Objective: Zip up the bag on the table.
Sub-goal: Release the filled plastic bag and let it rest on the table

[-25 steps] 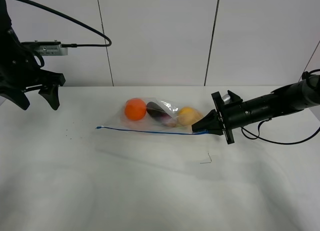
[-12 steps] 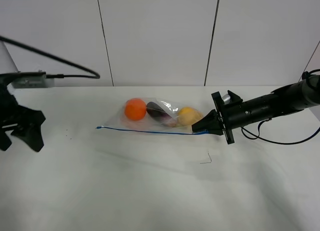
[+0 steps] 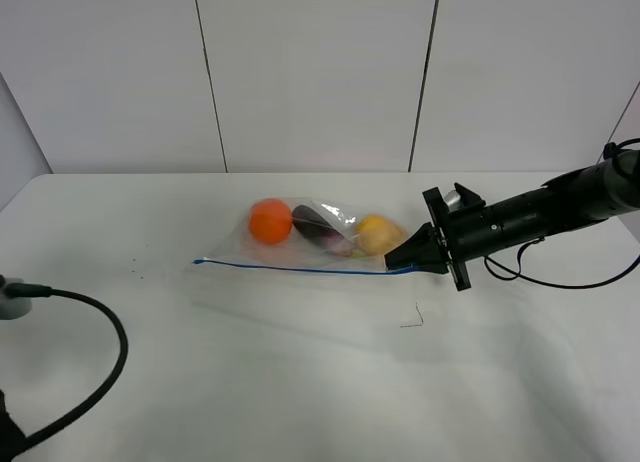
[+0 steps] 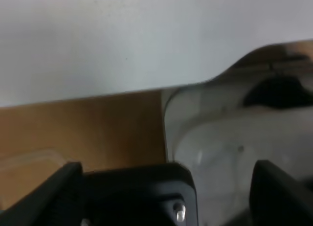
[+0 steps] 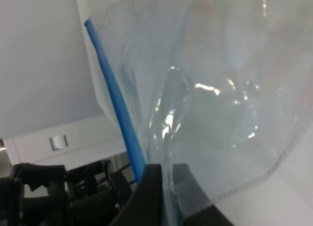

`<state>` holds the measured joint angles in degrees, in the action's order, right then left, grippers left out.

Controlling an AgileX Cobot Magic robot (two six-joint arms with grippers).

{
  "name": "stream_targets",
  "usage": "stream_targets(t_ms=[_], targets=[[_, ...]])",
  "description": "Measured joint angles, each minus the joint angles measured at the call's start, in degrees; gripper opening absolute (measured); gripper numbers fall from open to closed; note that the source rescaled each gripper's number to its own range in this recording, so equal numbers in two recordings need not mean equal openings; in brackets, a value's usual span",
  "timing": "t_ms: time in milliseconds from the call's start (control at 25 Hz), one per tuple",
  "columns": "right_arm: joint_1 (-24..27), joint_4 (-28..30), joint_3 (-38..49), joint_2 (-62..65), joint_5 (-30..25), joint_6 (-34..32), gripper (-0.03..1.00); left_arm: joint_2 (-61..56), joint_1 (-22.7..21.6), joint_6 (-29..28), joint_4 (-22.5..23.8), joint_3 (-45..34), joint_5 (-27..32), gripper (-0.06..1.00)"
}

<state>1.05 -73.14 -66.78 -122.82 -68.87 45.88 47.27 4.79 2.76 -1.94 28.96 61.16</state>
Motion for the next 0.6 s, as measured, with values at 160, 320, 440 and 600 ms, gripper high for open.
stream_targets(t_ms=[160,320,440,600], targets=[[0.0,0.7,0.0,0.0,0.0,0.0,0.00,-9.7,0.0,0.0,-0.1,-0.2,-1.3,1.00],[0.0,0.8,0.0,0.0,0.0,0.0,0.00,-16.6,0.0,0.0,-0.1,-0.5,-1.3,1.00],[0.0,0.8,0.0,0.0,0.0,0.0,0.00,-19.8,0.0,0.0,-0.1,-0.5,-1.2,1.00],[0.0,1.0,0.0,0.0,0.0,0.0,0.00,-21.6,0.0,0.0,-0.1,-0.5,-1.2,1.00]])
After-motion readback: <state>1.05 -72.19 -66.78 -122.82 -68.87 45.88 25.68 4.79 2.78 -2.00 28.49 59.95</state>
